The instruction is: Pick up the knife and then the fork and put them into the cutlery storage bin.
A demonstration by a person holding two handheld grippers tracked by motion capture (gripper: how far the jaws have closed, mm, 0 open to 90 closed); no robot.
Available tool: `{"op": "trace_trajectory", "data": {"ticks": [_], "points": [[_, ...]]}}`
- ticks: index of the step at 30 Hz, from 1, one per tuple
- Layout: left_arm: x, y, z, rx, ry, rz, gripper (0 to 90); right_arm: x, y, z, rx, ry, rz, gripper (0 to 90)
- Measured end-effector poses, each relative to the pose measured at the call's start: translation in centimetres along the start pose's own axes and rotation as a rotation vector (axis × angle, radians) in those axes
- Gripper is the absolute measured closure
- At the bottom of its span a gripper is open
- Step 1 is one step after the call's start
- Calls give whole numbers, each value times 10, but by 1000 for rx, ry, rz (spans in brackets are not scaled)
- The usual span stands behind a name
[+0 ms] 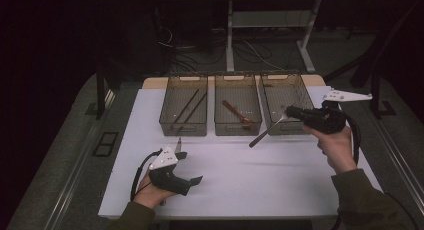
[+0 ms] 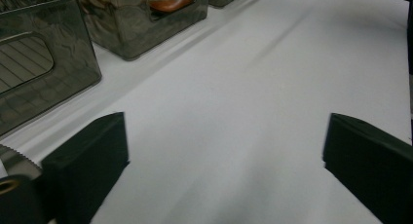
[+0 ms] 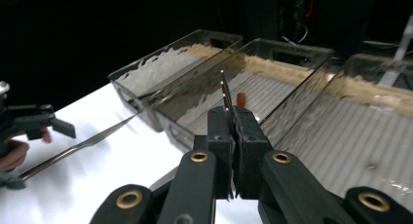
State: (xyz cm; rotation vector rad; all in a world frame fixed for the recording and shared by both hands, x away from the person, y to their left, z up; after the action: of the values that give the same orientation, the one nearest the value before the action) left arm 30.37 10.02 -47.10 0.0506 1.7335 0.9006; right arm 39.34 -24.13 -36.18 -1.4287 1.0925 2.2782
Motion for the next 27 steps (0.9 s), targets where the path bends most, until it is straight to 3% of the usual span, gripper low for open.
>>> {"op": "trace_trajectory", "data": {"ticks": [8, 17, 27], "points": [[-1, 1, 4, -16, 26, -6, 0, -22, 16, -27, 67, -16, -18, 861], [-2, 0, 1, 0, 34, 1, 0, -43, 33, -61, 144, -53, -50, 861], [-2, -1, 1, 12, 32, 8, 0, -46, 28, -94, 225, -86, -3, 861]]}}
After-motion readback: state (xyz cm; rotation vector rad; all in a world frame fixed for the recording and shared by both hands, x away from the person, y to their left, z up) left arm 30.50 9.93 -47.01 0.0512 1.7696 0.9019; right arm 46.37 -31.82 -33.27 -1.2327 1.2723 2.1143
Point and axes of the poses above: each handheld gripper's, and its own axes: y roughly backward along the jaws, x roughly out of its underside, z roughly to its left, the point moved 8 cm from there along -y, roughly forward along the jaws, and after that the axes turned 6 degrees about z, right-handed, at the moved point
